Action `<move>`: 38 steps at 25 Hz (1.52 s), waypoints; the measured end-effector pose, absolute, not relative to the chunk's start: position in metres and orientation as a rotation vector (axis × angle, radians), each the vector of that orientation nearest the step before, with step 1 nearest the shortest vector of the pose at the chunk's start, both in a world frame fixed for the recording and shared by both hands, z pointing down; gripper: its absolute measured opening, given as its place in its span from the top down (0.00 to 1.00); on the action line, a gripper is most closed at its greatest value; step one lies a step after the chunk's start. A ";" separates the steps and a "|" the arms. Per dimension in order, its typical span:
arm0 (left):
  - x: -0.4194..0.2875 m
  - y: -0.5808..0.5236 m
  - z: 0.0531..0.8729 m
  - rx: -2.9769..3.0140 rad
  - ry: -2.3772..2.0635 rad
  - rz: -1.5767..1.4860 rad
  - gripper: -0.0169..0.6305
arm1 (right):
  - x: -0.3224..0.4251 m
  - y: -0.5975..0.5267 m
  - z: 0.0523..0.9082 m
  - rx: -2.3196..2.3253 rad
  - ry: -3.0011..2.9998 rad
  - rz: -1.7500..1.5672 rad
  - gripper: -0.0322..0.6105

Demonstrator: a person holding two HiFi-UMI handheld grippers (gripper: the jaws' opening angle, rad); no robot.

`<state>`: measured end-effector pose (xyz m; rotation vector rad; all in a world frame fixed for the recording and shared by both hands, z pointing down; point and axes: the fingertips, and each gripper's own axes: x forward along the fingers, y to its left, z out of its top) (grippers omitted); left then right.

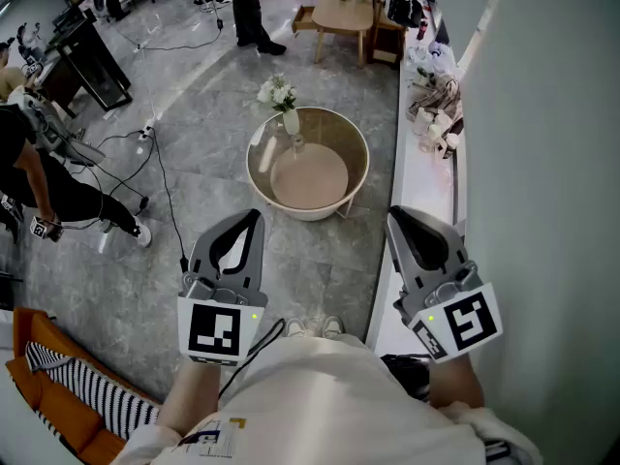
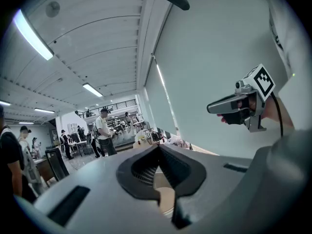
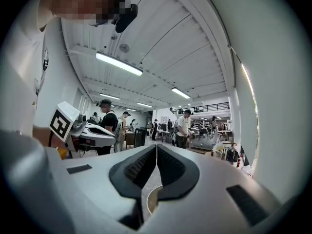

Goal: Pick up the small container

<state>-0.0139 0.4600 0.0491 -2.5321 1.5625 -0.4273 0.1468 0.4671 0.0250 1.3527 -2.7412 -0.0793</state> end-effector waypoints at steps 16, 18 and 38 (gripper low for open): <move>0.006 0.464 0.052 -2.522 1.556 -0.437 0.96 | 0.172 0.465 0.023 1.401 -2.765 -0.062 0.93; 0.008 0.465 0.049 -2.507 1.578 -0.415 0.96 | 0.176 0.465 0.023 1.401 -2.775 -0.053 0.93; 0.058 0.462 0.071 -2.480 1.632 -0.485 0.96 | 0.222 0.457 0.053 1.322 -2.787 -0.036 0.93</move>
